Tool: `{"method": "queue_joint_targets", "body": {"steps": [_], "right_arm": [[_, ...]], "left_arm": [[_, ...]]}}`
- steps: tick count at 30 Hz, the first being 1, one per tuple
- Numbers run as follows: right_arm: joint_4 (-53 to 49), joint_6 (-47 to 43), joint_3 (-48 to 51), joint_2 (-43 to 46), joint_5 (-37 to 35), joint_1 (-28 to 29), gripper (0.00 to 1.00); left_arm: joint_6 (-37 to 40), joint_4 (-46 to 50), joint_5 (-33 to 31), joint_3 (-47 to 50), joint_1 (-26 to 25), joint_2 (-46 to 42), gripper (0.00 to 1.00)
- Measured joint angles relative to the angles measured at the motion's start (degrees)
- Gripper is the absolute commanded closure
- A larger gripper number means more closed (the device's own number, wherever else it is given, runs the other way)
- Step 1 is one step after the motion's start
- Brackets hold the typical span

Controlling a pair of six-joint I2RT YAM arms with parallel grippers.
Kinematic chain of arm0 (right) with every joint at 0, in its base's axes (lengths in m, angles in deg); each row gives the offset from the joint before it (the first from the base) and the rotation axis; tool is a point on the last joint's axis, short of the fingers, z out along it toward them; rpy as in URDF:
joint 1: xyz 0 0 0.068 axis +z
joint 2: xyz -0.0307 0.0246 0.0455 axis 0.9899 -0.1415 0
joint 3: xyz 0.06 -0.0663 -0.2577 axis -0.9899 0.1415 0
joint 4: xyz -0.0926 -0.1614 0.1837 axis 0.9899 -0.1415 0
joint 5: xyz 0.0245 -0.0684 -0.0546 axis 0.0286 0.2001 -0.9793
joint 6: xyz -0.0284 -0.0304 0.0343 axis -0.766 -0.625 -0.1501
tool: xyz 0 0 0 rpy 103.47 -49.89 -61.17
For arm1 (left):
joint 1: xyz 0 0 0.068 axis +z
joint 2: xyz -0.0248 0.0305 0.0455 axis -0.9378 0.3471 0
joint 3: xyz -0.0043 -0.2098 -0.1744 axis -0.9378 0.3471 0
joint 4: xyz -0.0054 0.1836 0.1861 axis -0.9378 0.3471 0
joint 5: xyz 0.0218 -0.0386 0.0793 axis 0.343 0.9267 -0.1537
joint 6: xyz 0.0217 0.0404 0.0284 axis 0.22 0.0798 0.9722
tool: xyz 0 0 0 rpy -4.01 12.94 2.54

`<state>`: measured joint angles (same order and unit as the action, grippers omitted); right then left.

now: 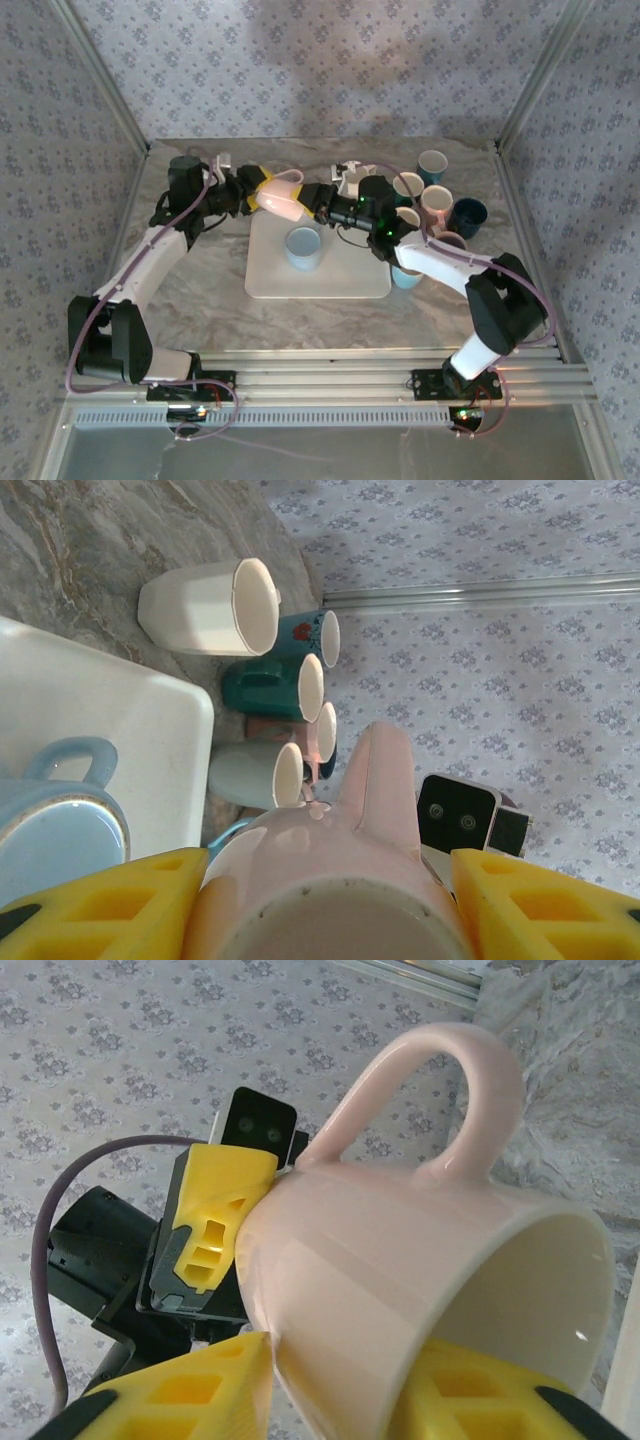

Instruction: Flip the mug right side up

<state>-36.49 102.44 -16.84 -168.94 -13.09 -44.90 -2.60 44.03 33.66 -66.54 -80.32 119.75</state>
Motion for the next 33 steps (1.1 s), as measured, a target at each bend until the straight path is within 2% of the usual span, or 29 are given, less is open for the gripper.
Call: {"method": "queue_joint_targets", "body": {"steps": [2, 4, 7, 14, 19, 24, 29, 33], "right_arm": [[1.33, -0.02, 0.00, -0.31, -0.26, 0.04, 0.76], [2.69, -0.09, 0.07, -0.50, -0.52, 0.11, 0.86], [6.08, 0.22, 0.59, -0.48, -0.94, 0.44, 0.99], [4.07, -4.76, 3.15, 1.14, -3.87, -0.09, 1.00], [-6.29, -13.14, 3.50, 5.64, -4.76, -1.70, 1.00], [-23.91, -27.47, -1.01, 10.36, -5.97, -2.12, 1.00], [-38.01, -40.28, -8.24, 10.80, -7.87, -2.08, 1.00], [-45.62, -47.30, -12.61, 10.08, -9.33, -2.08, 1.00]], "left_arm": [[-0.92, -0.37, 0.09, 0.00, 0.02, 0.00, 0.47], [-1.66, -0.57, 0.04, -0.13, 0.17, 0.02, 0.38], [-2.08, -0.42, -0.66, -0.52, 0.26, 0.00, 0.33], [8.37, 5.18, -0.63, -1.46, 2.40, -0.22, 0.19], [21.90, 14.21, -1.68, -2.23, 6.38, -3.48, 0.11], [37.22, 22.56, -2.05, -3.02, 6.45, -7.78, 0.11], [47.69, 27.67, -2.84, -2.25, 6.45, -10.69, 0.11], [53.86, 30.01, -3.30, -0.09, 6.45, -12.00, 0.11]]}}
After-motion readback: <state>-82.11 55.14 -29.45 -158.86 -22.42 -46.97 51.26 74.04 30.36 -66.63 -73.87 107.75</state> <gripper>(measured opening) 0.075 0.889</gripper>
